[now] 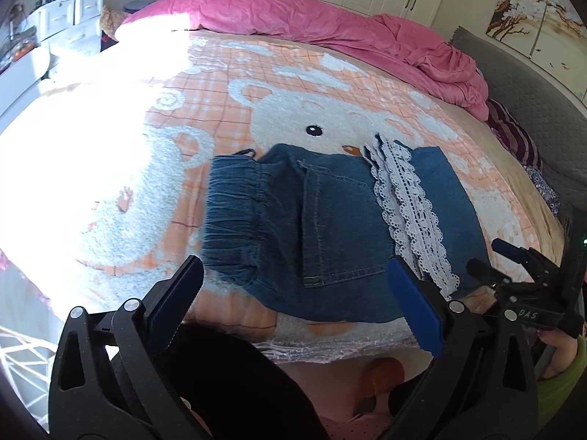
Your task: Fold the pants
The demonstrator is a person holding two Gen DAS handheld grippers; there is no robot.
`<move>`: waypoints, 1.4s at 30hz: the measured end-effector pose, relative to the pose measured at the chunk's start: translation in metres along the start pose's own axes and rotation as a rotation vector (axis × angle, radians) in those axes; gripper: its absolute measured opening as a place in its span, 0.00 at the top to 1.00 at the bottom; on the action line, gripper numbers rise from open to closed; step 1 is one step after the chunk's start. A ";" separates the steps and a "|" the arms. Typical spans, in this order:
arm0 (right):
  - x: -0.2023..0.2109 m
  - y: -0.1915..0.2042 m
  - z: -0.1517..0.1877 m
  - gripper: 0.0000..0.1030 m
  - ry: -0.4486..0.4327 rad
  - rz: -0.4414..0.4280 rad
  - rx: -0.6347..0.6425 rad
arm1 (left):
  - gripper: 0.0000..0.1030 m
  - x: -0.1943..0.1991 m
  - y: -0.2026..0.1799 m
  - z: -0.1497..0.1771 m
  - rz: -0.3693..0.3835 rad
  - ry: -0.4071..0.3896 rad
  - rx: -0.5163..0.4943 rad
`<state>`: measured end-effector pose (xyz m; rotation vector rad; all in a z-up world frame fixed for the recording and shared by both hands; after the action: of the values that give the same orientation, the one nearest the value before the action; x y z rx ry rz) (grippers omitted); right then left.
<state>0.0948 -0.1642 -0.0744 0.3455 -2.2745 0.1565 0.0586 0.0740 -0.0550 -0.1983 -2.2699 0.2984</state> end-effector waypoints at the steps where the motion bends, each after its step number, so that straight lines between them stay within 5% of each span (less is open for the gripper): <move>1: 0.003 0.003 -0.007 0.07 -0.013 -0.010 0.007 | 0.09 0.003 0.005 -0.001 -0.005 -0.006 0.010; 10: 0.008 0.054 -0.079 0.07 -0.053 -0.120 0.112 | 0.09 0.012 0.056 0.003 -0.044 -0.009 0.132; 16: -0.016 0.114 -0.118 0.06 0.042 -0.301 0.165 | 0.09 0.004 0.061 0.008 0.000 0.008 0.183; 22: -0.051 0.163 -0.129 0.06 0.158 -0.366 0.266 | 0.10 -0.010 0.044 0.012 0.059 0.040 0.169; 27: -0.073 0.194 -0.117 0.06 0.256 -0.403 0.343 | 0.27 -0.027 0.032 0.017 0.138 0.083 0.184; 30: -0.083 0.214 -0.106 0.06 0.290 -0.403 0.414 | 0.47 -0.036 0.028 0.019 0.172 0.106 0.206; 36: -0.105 0.241 -0.090 0.07 0.311 -0.430 0.506 | 0.54 -0.045 0.037 0.022 0.212 0.106 0.274; 38: -0.111 0.246 -0.084 0.12 0.329 -0.452 0.522 | 0.54 -0.045 0.036 0.022 0.215 0.102 0.278; 42: -0.114 0.247 -0.085 0.46 0.322 -0.520 0.492 | 0.54 -0.046 0.036 0.021 0.227 0.097 0.295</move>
<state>0.1545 0.1129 -0.1038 1.0700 -1.7410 0.4644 0.0738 0.0945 -0.1114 -0.3092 -2.0795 0.7205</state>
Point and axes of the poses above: each gripper's, at about its wrist camera, not at the fingertips, and x roughly against the way its jaws point, y to its left, z to its underside, the point moved 9 cm from there along -x, roughly the way its jaws point, and after that the axes turned 5 degrees about z, right-handed, at the moved point
